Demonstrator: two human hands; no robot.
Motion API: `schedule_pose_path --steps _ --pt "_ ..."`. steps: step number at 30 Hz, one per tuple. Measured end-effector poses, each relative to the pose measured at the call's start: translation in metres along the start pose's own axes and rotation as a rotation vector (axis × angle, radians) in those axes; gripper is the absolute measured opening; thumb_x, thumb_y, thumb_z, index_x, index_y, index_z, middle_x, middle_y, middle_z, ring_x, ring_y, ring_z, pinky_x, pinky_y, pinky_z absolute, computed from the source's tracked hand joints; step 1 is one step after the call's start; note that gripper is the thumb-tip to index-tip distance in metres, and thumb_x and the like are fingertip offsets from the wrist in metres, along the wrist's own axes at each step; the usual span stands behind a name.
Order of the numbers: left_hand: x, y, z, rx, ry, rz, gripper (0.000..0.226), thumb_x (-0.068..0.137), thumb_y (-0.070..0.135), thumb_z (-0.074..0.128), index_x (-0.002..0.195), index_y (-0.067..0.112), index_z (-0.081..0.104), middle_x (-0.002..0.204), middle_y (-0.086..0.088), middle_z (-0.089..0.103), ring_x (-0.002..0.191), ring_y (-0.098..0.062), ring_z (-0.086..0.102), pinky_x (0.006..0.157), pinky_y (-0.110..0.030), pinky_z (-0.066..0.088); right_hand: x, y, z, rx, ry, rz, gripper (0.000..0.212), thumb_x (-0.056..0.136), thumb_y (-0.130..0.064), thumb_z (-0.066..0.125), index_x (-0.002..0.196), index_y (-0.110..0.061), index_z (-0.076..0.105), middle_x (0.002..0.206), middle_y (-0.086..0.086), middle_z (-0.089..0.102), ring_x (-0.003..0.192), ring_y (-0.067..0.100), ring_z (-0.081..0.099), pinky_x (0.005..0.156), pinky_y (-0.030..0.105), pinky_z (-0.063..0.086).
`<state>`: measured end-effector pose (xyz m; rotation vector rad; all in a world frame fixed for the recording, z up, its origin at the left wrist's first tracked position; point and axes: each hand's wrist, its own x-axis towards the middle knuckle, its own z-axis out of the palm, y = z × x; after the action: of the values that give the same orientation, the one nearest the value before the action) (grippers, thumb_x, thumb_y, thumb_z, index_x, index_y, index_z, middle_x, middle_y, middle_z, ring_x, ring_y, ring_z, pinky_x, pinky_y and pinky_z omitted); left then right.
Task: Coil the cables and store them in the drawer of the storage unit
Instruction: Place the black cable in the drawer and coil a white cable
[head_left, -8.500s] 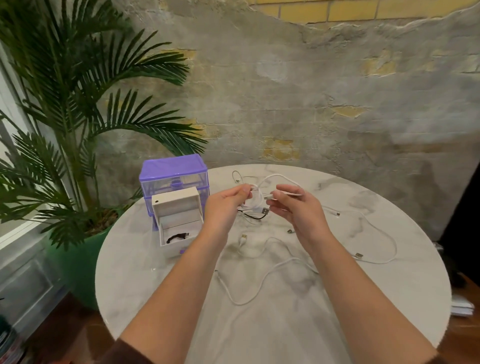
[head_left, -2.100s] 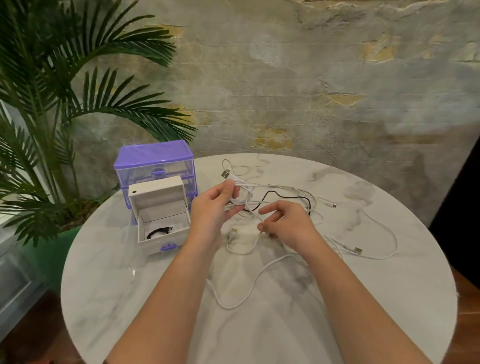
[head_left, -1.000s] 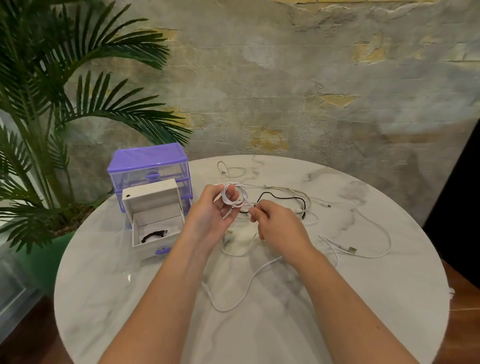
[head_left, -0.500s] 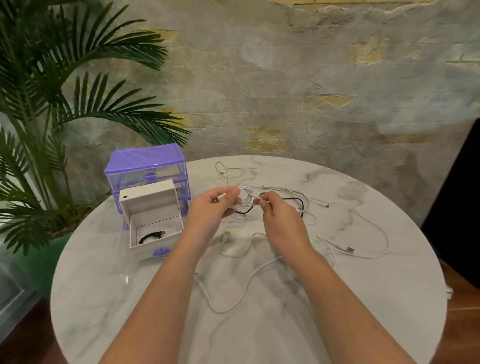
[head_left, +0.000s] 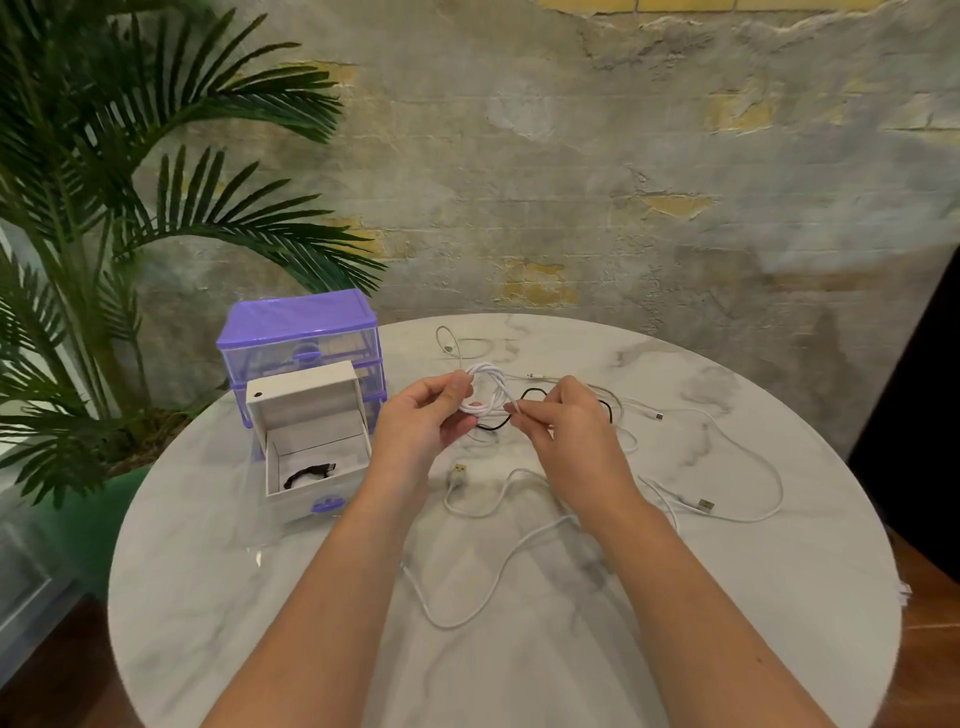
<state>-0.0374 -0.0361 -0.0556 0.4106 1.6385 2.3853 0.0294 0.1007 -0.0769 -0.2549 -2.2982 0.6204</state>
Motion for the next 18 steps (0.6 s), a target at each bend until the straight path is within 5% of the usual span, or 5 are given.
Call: schedule_pose_path --steps 7,10,13,18 --pt "0.001 0.004 -0.002 -0.063 -0.063 -0.126 0.015 0.089 0.026 0.066 0.093 0.012 0.068 0.078 0.001 0.069 0.065 -0.006 0.064 0.060 -0.015 0.053 0.002 0.002 0.000 0.172 -0.087 0.157 0.020 0.088 -0.005 0.066 0.102 -0.015 0.077 0.090 -0.001 0.058 0.084 0.015 0.056 0.075 0.021 0.039" --pt "0.000 0.005 -0.002 -0.065 -0.095 -0.146 0.016 0.089 0.027 0.065 0.096 0.013 0.069 0.079 0.000 0.070 0.066 -0.006 0.065 0.061 -0.015 0.054 0.003 0.000 -0.004 0.595 -0.004 0.420 0.017 0.086 -0.004 0.068 0.100 -0.010 0.076 0.084 0.008 0.073 0.081 0.019 0.069 0.081 0.029 0.056" --pt "-0.002 0.005 0.000 -0.041 -0.129 -0.160 0.017 0.090 0.028 0.064 0.098 0.014 0.068 0.080 0.001 0.071 0.068 -0.007 0.066 0.064 -0.016 0.056 0.001 -0.004 -0.011 1.061 -0.010 0.637 0.019 0.089 0.001 0.064 0.107 0.001 0.070 0.089 0.019 0.073 0.081 0.022 0.071 0.076 0.023 0.059" --pt "-0.004 0.001 0.003 0.016 -0.127 -0.145 0.017 0.092 0.030 0.062 0.100 0.017 0.068 0.089 0.001 0.071 0.077 -0.009 0.067 0.072 -0.019 0.057 0.002 -0.005 -0.012 1.461 -0.163 0.752 0.024 0.091 0.000 0.059 0.114 0.002 0.065 0.094 0.015 0.073 0.080 0.019 0.073 0.077 0.027 0.060"
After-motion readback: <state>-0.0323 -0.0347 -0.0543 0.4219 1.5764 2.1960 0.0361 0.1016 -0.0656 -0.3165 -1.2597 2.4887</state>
